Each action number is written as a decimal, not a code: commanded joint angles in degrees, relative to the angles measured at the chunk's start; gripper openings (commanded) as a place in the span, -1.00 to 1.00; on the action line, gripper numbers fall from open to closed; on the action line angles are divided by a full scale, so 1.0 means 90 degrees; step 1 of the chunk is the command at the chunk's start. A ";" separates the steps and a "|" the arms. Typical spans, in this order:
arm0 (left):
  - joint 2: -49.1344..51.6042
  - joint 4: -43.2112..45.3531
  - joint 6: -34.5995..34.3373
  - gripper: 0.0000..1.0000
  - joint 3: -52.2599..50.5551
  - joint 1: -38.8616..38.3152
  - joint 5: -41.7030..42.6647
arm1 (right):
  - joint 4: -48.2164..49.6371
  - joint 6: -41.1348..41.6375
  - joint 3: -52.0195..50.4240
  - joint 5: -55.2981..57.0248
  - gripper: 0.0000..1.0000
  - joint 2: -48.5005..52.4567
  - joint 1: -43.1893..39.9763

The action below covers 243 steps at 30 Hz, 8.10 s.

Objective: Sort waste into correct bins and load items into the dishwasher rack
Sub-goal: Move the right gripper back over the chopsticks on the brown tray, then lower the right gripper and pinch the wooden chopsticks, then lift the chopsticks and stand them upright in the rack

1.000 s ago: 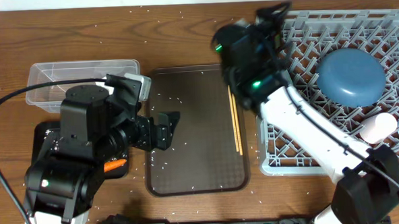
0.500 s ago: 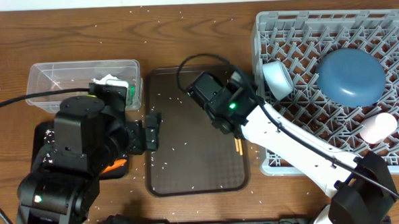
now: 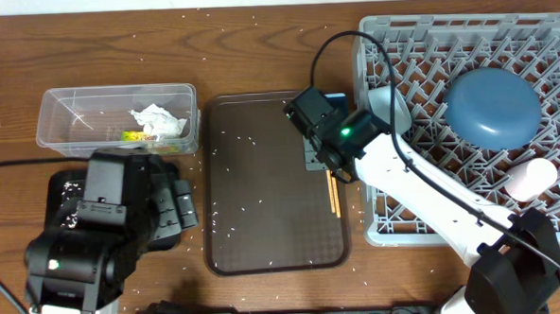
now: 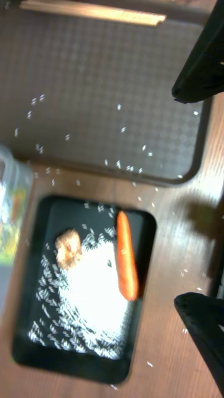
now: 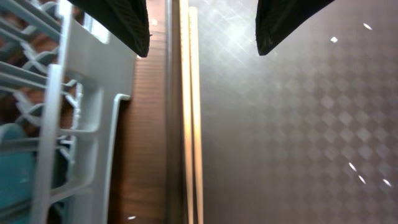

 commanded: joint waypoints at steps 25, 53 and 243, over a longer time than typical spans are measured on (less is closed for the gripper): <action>-0.0087 -0.0155 -0.0197 0.96 0.0119 0.0753 -0.0189 | 0.3262 -0.0413 -0.2618 -0.0767 -0.29 -0.0058 -0.0185; -0.0085 -0.0155 -0.0197 0.95 0.0119 0.0753 -0.0189 | 0.3354 -0.0549 -0.2650 -0.1319 -0.76 0.0505 -0.0539; -0.0085 -0.0155 -0.0197 0.96 0.0119 0.0753 -0.0189 | -0.1008 -0.2353 0.1124 -0.1435 -0.98 -0.0682 -0.1627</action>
